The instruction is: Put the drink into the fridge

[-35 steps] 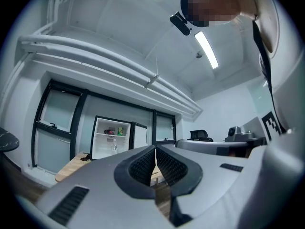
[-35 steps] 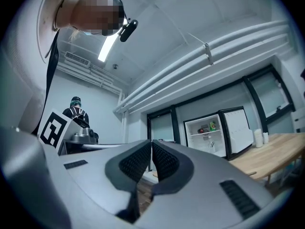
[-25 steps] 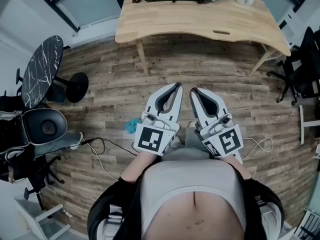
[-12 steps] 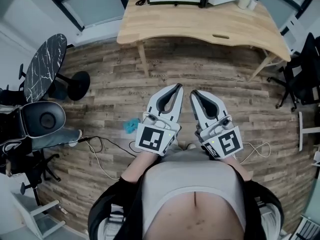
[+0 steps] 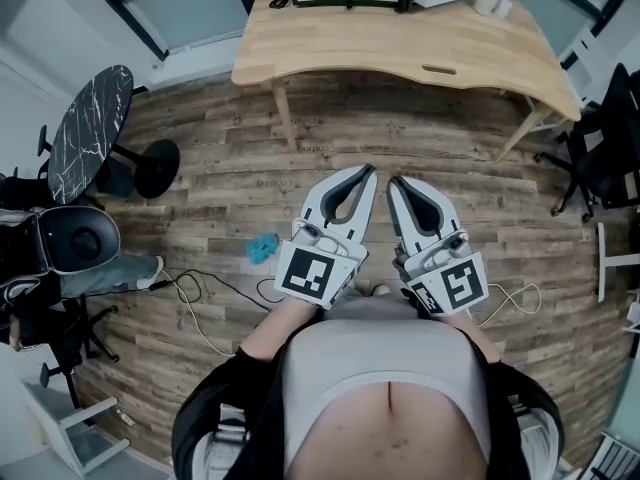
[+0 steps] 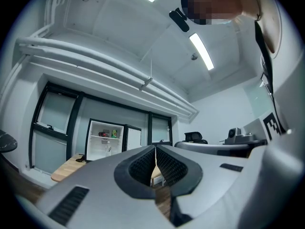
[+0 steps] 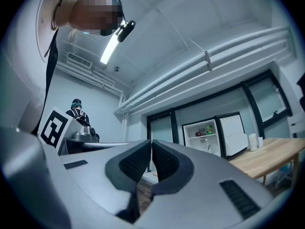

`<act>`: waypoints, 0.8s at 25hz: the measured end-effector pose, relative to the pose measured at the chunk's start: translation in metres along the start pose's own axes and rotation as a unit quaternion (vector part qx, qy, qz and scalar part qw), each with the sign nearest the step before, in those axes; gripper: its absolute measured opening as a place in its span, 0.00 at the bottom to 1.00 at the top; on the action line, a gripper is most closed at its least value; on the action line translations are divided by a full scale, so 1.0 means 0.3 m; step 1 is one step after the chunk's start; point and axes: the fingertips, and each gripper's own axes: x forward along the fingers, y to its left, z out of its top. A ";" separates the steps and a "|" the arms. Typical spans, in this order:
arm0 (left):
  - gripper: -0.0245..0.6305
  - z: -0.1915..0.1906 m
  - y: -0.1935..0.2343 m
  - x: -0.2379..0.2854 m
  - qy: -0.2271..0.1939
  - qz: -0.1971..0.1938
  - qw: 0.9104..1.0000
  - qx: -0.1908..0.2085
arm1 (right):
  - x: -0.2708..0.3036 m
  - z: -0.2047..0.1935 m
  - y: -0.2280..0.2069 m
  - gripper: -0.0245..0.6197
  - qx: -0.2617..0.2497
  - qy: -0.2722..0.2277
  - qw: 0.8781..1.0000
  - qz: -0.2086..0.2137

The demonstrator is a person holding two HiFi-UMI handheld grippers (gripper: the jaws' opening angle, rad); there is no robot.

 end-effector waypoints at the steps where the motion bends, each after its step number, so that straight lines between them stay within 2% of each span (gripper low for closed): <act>1: 0.06 -0.002 0.002 -0.002 0.002 -0.001 1.000 0.000 | 0.002 -0.001 0.001 0.09 0.000 0.000 1.000 -0.001; 6: 0.06 -0.001 0.019 -0.014 -0.005 0.001 1.000 0.007 | 0.005 -0.008 0.011 0.09 0.000 -0.002 1.000 -0.003; 20: 0.06 -0.014 0.047 -0.035 0.005 0.001 1.000 -0.002 | 0.026 -0.025 0.027 0.09 -0.003 0.004 1.000 -0.007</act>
